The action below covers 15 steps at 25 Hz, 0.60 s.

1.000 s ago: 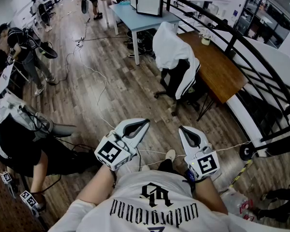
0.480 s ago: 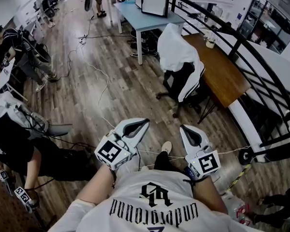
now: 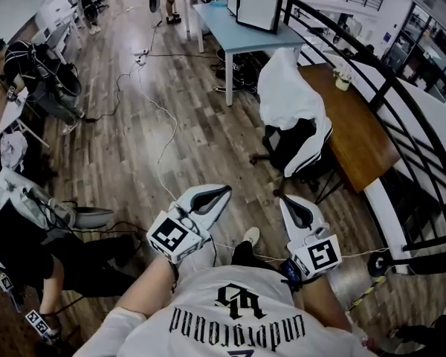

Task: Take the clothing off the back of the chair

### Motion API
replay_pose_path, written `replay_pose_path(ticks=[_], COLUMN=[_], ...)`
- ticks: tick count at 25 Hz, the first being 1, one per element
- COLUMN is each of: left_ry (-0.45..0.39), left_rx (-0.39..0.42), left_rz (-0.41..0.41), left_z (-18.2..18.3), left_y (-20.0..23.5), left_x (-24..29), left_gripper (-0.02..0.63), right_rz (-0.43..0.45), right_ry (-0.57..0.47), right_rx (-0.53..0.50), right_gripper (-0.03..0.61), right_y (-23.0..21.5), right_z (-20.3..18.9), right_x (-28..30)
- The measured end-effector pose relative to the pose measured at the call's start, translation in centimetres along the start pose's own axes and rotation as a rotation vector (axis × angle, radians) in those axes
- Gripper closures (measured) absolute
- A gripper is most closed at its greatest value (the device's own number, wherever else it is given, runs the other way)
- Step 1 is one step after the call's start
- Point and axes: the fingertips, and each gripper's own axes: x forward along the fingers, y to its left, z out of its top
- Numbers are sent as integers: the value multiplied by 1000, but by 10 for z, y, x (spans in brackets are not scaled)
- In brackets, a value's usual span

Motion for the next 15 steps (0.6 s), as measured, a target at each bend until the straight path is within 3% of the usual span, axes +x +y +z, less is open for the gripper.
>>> replay_pose_path(ticks=[6, 10, 15], left_ry=[38, 26, 20], left_rx=[-13, -51, -43], left_rz=[4, -1, 2], left_z=[-13, -17, -12], left_y=[50, 75, 106], left_x=[62, 109, 163], left_gripper=[565, 565, 565], right_rz=[2, 2, 9], right_ry=[18, 36, 51], right_rx=[17, 22, 26], right_gripper=[575, 575, 575], right_y=[-63, -109, -166], right_z=[-15, -27, -35], right_x=[53, 73, 96])
